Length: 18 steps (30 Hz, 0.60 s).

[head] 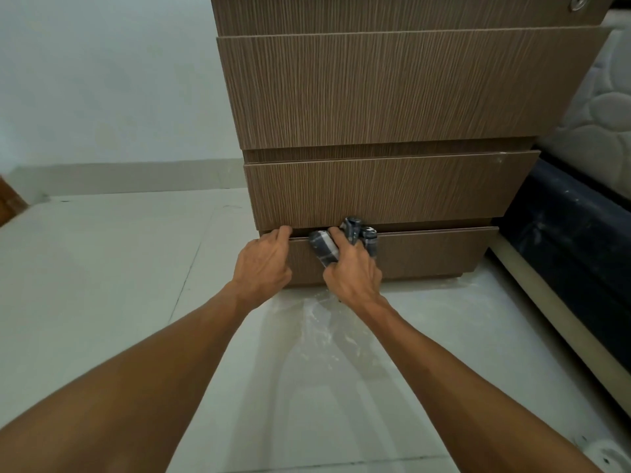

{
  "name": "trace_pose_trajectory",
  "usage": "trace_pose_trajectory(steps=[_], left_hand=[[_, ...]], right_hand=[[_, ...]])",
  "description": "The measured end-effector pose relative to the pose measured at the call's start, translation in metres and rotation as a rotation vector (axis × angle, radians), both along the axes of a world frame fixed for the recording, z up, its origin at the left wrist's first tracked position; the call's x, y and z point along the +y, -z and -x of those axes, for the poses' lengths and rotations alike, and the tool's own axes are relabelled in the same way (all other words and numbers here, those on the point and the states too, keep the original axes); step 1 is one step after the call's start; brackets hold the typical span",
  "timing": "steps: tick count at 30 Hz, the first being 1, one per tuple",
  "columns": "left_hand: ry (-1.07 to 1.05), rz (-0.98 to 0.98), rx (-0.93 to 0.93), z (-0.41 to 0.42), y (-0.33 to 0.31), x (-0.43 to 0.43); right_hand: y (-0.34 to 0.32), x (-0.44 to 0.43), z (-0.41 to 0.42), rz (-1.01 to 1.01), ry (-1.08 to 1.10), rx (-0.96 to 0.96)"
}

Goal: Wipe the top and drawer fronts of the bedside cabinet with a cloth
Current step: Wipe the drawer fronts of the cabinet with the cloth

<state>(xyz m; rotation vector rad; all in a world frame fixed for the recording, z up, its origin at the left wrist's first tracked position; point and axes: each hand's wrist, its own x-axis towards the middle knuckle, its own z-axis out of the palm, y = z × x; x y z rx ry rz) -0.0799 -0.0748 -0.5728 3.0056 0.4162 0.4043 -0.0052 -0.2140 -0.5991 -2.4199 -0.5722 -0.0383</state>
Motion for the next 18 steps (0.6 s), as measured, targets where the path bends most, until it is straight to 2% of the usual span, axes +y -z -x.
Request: trace_pose_trajectory(steps=[4,7,9,15,16,18], left_hand=[[-0.042,0.058,-0.005,0.01,-0.002,0.006],[-0.047,0.052,-0.017,0.013,-0.002,0.006],[-0.034,0.017,-0.033,0.013,-0.001,0.002],[0.211,-0.232,0.094,0.006,0.01,-0.016],[0.242,-0.264,0.139,0.004,0.012,-0.019],[0.259,-0.306,0.227,0.002,0.018,-0.023]], right_hand=[[0.001,0.011,0.011,-0.011,-0.183,-0.006],[0.008,0.01,0.02,0.133,-0.344,-0.022],[0.017,0.002,0.023,0.169,-0.367,0.014],[0.03,-0.04,0.014,0.082,-0.225,0.221],[0.031,-0.047,0.011,0.022,-0.173,0.286],[0.031,-0.06,0.005,-0.232,-0.025,0.49]])
